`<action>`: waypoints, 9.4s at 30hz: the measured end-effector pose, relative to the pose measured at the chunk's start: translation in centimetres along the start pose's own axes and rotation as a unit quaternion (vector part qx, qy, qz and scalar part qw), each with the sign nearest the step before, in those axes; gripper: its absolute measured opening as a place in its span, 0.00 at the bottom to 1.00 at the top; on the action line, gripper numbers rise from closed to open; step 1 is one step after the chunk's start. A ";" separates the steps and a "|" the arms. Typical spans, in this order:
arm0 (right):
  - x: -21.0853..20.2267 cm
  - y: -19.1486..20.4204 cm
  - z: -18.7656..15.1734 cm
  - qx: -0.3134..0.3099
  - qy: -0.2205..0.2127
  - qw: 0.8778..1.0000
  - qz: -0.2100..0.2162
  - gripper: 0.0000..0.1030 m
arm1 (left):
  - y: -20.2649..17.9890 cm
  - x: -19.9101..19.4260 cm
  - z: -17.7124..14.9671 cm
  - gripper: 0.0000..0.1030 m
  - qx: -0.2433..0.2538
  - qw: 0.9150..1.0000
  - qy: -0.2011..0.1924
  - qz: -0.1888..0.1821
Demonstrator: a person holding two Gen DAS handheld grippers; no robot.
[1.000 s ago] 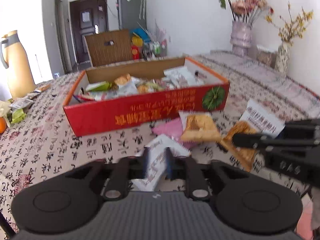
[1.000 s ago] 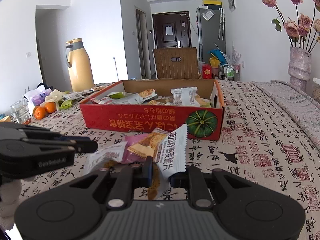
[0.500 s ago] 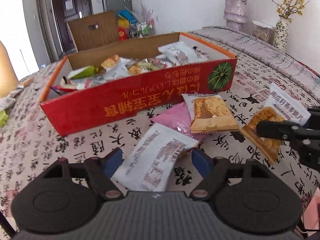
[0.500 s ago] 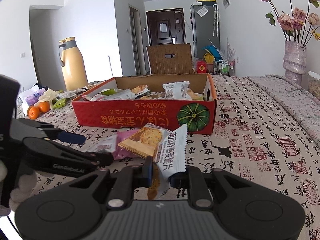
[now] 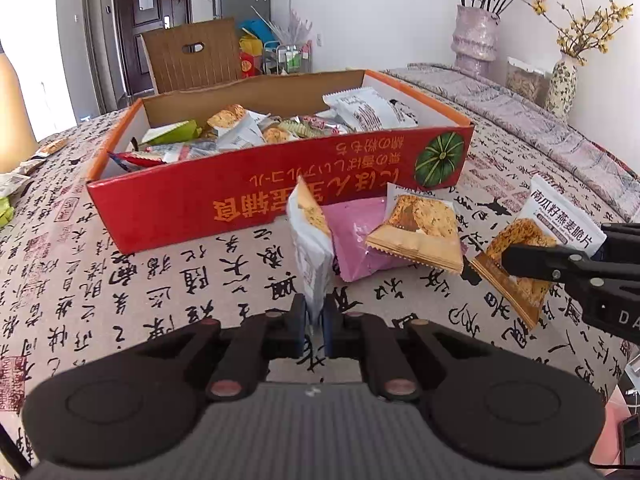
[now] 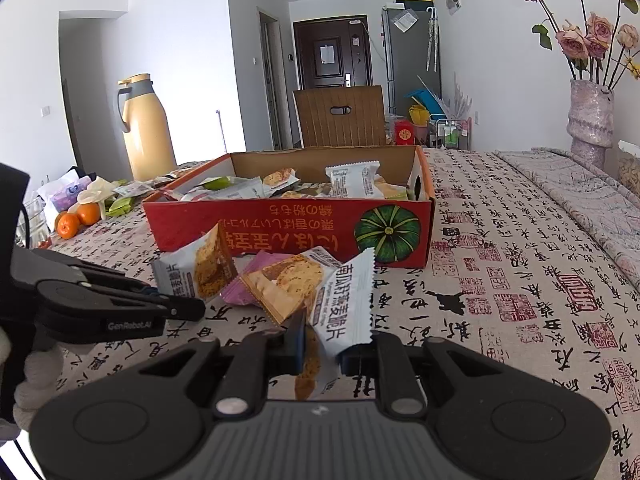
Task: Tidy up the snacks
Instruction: 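Carry both packets into the red box and open both grippers, then move both tools back to the loose packets beside the box, then grasp the pumpkin-seed oat crisp packet with the right gripper, then grasp the pink packet with the left gripper, then carry both packets into the red box and open both grippers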
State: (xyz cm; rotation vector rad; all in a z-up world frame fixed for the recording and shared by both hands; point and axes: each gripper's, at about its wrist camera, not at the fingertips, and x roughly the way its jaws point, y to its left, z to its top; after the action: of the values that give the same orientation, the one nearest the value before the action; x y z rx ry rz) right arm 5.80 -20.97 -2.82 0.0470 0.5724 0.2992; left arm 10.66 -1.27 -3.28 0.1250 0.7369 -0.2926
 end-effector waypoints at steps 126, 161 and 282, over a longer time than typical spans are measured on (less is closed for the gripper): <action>8.0 2.0 5.6 0.012 0.030 0.998 -0.048 1.00 | 4.8 -4.5 0.5 1.00 -0.156 0.978 -0.085 0.105; 5.8 3.0 1.0 0.012 0.072 0.997 -0.017 0.54 | 4.5 -3.6 -0.1 1.00 -0.162 0.980 -0.059 0.098; 13.9 -2.4 13.1 0.027 -0.073 0.996 -0.036 1.00 | 6.9 3.1 11.9 1.00 -0.168 0.967 -0.154 0.116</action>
State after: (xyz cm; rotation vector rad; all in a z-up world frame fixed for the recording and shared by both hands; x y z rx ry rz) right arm 24.63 -18.72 0.52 0.1001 0.4353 0.2072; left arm 22.65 2.09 3.46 -0.1539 0.4478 0.0396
